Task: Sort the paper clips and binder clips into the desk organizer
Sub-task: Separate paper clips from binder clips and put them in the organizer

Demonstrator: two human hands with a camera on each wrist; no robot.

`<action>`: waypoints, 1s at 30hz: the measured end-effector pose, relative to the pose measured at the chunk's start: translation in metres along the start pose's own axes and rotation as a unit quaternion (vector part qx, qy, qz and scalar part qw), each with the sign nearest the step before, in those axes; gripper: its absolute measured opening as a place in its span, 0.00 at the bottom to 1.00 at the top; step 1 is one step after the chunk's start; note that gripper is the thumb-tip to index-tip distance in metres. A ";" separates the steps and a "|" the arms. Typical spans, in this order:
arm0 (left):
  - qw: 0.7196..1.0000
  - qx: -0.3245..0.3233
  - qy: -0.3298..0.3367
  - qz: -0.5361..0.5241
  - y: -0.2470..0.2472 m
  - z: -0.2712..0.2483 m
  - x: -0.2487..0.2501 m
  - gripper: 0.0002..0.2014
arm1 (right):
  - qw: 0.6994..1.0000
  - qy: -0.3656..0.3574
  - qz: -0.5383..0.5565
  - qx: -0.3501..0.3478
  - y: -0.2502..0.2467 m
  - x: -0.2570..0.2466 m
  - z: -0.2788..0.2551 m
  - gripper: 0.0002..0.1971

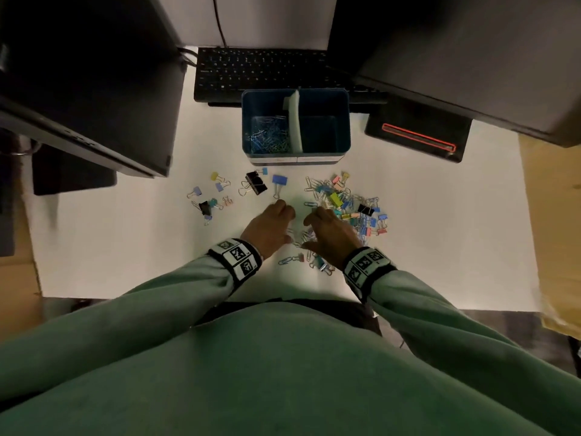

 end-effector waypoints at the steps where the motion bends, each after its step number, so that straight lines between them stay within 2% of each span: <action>1: 1.000 0.002 0.017 0.015 0.003 0.002 0.004 0.20 | 1.000 -0.001 -0.011 -0.005 0.003 -0.002 0.000 0.23; 4: 0.999 0.015 0.025 0.030 0.004 0.006 0.006 0.07 | 1.000 -0.010 -0.027 -0.012 0.015 -0.010 0.004 0.15; 6: 0.999 0.024 0.025 0.036 0.005 0.006 0.003 0.05 | 0.999 -0.013 -0.029 -0.018 0.019 -0.015 0.009 0.07; 12: 0.996 0.038 0.040 0.071 0.002 0.000 -0.002 0.07 | 0.998 0.014 -0.014 -0.051 0.022 -0.018 0.020 0.06; 15: 0.997 0.061 0.034 0.023 -0.016 -0.005 -0.003 0.04 | 0.996 0.049 0.025 -0.063 0.015 -0.013 0.021 0.05; 17: 0.995 0.091 0.001 -0.049 -0.041 -0.006 -0.004 0.03 | 0.989 0.087 0.098 -0.065 0.004 -0.007 0.021 0.05; 19: 0.981 0.146 -0.034 -0.120 -0.075 -0.002 -0.006 0.04 | 0.974 0.125 0.185 -0.043 -0.013 -0.002 0.021 0.04; 21: 0.962 0.204 -0.054 -0.171 -0.111 0.009 -0.010 0.04 | 0.953 0.145 0.265 0.010 -0.041 -0.002 0.026 0.03; 23: 0.950 0.244 -0.064 -0.183 -0.141 0.024 -0.015 0.03 | 0.934 0.141 0.321 0.078 -0.074 -0.007 0.045 0.03; 25: 0.950 0.253 -0.073 -0.166 -0.157 0.040 -0.021 0.03 | 0.918 0.123 0.350 0.142 -0.103 -0.017 0.074 0.03; 27: 0.950 0.257 -0.088 -0.156 -0.158 0.049 -0.025 0.03 | 0.922 0.109 0.325 0.179 -0.121 -0.027 0.104 0.03; 30: 0.935 0.314 -0.097 -0.134 -0.142 0.035 -0.018 0.03 | 0.959 0.084 0.218 0.160 -0.128 -0.039 0.127 0.06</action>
Point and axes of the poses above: each hand's wrist, its own z-axis towards the middle knuckle, its own y-axis out of the palm, x = y × z, the point moved 3 cm from there along z, towards the middle knuckle, and after that the axes turned 5 degrees about x, right-handed, at the moved point
